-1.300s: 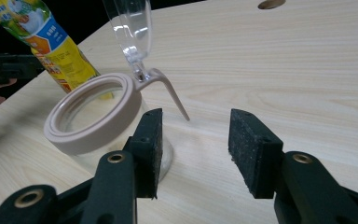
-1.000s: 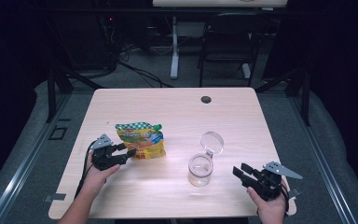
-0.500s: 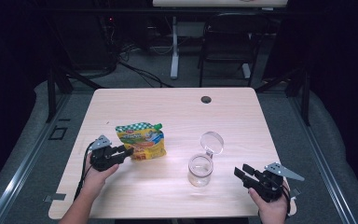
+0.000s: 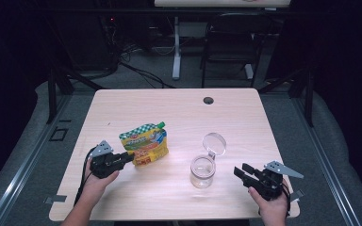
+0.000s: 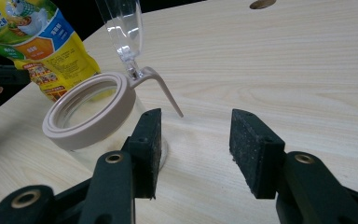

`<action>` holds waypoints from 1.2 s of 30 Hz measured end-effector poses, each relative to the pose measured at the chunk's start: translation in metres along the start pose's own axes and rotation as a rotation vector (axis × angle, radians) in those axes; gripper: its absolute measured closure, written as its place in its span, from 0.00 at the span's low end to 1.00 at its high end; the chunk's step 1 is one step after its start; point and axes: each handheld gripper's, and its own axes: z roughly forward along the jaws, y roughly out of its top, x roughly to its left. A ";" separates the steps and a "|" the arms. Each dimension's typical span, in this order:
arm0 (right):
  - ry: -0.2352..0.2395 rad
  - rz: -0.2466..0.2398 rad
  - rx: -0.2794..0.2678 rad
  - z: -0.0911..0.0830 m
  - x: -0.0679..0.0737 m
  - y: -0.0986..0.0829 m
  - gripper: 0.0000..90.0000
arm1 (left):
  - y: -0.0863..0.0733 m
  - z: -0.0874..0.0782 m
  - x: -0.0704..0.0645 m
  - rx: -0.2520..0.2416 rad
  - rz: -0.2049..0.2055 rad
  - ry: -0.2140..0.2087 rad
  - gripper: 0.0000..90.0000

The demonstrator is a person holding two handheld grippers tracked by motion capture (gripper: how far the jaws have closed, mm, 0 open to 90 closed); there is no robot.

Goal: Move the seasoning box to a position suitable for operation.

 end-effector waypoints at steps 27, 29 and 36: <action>-0.012 0.000 0.005 -0.004 0.000 -0.004 0.59 | 0.003 0.013 0.006 -0.016 -0.133 -0.119 0.79; -0.017 0.001 0.002 -0.006 -0.001 -0.005 0.59 | 0.003 0.016 0.008 -0.014 -0.146 -0.127 0.77; -0.035 0.013 0.000 -0.014 -0.003 -0.008 0.59 | 0.006 0.030 0.007 0.034 -0.161 -0.132 0.68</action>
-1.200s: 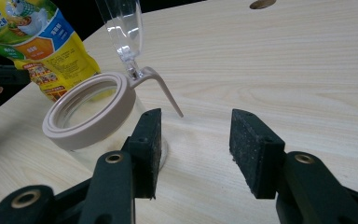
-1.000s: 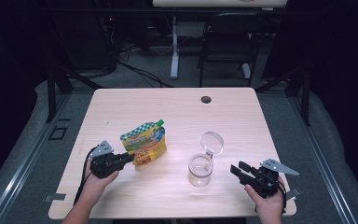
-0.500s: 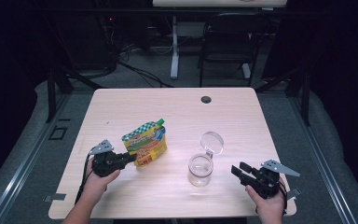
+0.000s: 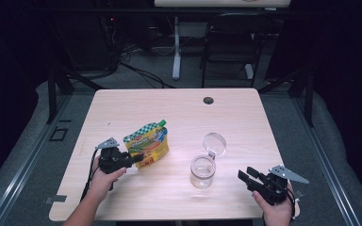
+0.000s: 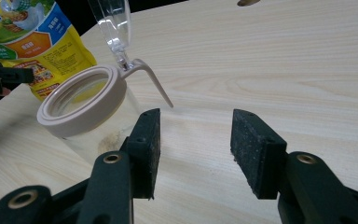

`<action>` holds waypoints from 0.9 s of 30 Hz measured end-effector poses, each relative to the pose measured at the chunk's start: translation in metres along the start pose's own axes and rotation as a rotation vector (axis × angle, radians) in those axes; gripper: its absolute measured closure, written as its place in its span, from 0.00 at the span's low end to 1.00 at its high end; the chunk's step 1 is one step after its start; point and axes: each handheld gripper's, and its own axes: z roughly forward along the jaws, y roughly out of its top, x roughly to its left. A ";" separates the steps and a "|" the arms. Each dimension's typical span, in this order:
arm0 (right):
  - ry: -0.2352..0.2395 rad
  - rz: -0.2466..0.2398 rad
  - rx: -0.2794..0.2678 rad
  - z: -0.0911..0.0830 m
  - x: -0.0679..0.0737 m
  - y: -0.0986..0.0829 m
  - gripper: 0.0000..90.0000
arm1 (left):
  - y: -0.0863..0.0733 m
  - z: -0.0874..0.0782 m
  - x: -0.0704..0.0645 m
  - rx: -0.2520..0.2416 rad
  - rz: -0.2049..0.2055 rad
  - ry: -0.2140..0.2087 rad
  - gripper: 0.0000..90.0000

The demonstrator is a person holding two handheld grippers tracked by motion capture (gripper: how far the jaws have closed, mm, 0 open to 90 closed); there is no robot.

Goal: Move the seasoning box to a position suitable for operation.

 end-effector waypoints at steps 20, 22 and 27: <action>-0.055 0.017 -0.013 -0.021 -0.005 -0.010 0.58 | 0.005 0.035 0.002 0.024 0.035 0.011 0.49; -0.058 0.022 -0.017 -0.023 -0.006 -0.011 0.58 | 0.006 0.036 0.002 0.019 0.025 0.008 0.49; -0.067 0.031 -0.024 -0.027 -0.007 -0.012 0.58 | 0.006 0.039 0.005 0.018 0.019 -0.013 0.48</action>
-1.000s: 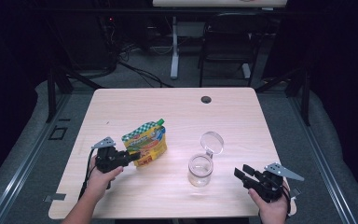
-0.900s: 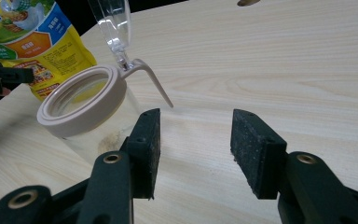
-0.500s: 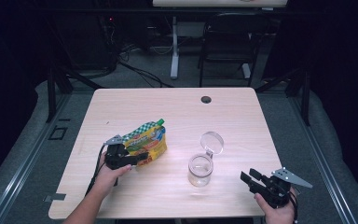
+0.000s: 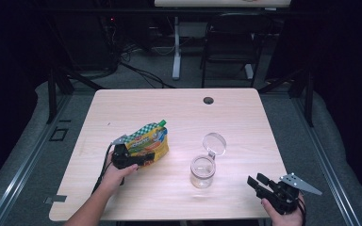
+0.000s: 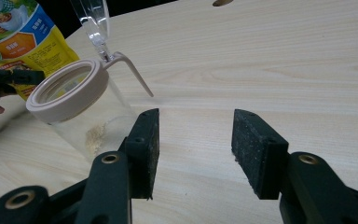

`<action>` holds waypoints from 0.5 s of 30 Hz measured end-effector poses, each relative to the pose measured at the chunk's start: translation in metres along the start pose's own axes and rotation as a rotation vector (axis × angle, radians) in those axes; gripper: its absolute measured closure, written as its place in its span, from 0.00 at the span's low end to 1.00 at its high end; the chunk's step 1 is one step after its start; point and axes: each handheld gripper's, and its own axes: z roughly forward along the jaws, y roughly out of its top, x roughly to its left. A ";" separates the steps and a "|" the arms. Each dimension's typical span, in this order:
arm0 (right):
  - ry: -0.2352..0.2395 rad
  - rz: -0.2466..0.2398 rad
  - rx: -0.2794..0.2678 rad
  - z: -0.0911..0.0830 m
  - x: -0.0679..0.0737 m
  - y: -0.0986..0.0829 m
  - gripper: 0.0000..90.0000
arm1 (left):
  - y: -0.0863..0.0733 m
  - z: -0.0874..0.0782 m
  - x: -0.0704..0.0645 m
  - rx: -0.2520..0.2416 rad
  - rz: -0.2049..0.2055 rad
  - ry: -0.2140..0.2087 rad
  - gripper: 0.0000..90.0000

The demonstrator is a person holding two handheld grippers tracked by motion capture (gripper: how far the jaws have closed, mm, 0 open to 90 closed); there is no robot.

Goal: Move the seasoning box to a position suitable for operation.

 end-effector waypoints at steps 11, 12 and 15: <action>-0.001 -0.010 0.012 0.001 0.001 0.000 0.57 | -0.003 0.005 0.002 0.021 -0.006 -0.007 0.48; -0.002 -0.011 0.014 0.001 0.001 0.000 0.57 | -0.003 0.005 0.002 0.021 -0.006 -0.008 0.48; 0.006 -0.009 0.012 0.003 0.001 0.000 0.57 | -0.003 0.005 0.002 0.022 -0.013 -0.016 0.49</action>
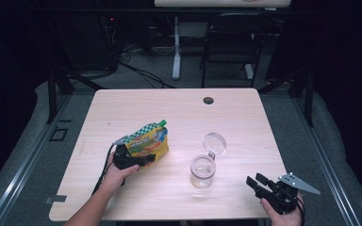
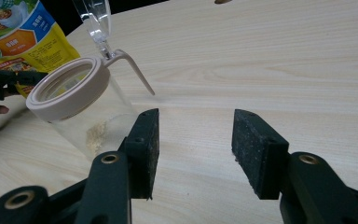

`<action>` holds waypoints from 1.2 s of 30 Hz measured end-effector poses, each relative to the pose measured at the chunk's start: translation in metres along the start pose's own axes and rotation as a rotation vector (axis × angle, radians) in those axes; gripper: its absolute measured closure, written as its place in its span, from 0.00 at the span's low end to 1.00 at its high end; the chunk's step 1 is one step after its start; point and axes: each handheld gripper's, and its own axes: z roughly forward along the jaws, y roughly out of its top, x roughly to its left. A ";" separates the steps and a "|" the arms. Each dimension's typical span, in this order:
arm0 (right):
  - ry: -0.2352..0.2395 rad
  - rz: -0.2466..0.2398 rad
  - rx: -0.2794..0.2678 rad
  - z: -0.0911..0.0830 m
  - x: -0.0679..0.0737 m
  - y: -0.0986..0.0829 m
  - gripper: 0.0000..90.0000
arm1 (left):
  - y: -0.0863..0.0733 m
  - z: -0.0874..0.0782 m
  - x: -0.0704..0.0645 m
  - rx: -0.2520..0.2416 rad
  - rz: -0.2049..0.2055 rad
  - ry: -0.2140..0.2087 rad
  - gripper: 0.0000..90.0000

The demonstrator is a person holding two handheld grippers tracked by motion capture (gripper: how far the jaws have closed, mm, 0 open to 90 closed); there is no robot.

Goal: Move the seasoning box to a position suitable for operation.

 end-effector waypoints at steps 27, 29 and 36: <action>-0.001 -0.001 0.002 0.000 0.000 0.000 0.57 | -0.004 0.007 0.000 0.004 0.035 -0.005 0.56; -0.001 0.000 0.001 0.000 0.000 0.000 0.57 | -0.004 0.008 0.000 0.001 0.036 -0.006 0.56; 0.000 0.000 0.003 0.001 0.000 0.000 0.57 | -0.006 0.008 -0.001 -0.009 0.054 0.009 0.60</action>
